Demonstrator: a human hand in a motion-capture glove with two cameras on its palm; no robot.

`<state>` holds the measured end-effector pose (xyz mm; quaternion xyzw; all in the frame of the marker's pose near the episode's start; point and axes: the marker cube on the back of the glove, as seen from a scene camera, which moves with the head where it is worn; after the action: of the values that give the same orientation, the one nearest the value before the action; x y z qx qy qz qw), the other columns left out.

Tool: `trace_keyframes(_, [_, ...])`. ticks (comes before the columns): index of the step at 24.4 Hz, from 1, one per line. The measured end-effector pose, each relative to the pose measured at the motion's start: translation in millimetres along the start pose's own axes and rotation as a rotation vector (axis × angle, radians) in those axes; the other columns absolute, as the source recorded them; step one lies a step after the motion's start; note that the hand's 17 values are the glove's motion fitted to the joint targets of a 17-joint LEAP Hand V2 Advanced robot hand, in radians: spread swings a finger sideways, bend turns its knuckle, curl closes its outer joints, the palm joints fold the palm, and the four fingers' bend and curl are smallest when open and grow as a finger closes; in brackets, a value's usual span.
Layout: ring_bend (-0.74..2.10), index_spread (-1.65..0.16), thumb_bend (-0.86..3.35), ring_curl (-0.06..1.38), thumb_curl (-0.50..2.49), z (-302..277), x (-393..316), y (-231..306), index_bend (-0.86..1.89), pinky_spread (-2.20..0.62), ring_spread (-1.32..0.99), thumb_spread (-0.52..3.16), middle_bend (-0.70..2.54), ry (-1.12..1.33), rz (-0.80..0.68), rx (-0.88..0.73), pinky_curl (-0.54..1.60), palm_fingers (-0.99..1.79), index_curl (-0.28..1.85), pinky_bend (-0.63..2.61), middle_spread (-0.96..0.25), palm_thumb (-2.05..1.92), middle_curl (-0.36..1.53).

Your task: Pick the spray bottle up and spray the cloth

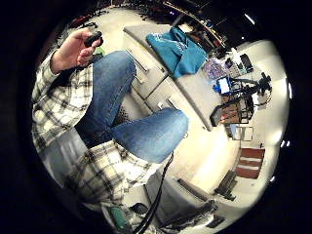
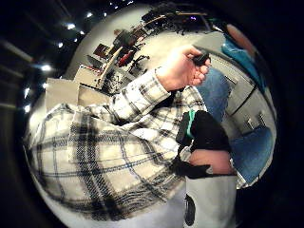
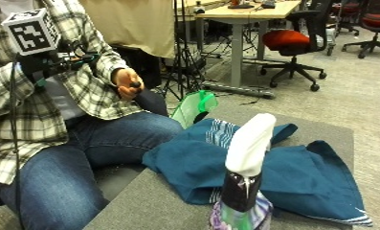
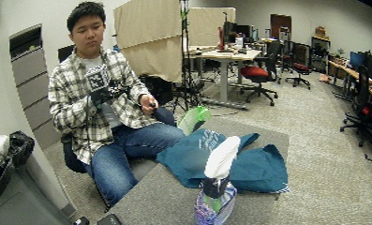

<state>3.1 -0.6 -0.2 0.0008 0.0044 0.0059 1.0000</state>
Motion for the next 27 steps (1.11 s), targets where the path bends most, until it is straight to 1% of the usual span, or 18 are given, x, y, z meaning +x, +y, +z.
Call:
trace_keyframes(5, [0.21,-0.25,0.33,0.07,0.16,1,2,-1,0.32,0.08,0.05,0.65,0.2,-0.006,-0.015,0.004,0.06,0.25,0.15,0.25,-0.07,0.5,0.09])
trace_keyframes(11, [0.2,-0.3,0.32,0.1,0.22,3,2,-2,0.3,0.11,0.06,0.88,0.19,-0.006,-0.01,-0.001,0.08,0.24,0.2,0.25,-0.08,0.53,0.14])
trace_keyframes(18, [0.2,-0.33,0.29,0.13,0.27,4,11,-6,0.28,0.12,0.07,1.04,0.18,-0.005,0.019,0.0,0.1,0.23,0.24,0.24,-0.09,0.54,0.17])
trace_keyframes(27, [0.2,-0.34,0.24,0.16,0.33,6,37,-16,0.26,0.13,0.07,1.13,0.17,-0.006,0.087,-0.016,0.12,0.21,0.28,0.24,-0.09,0.56,0.21])
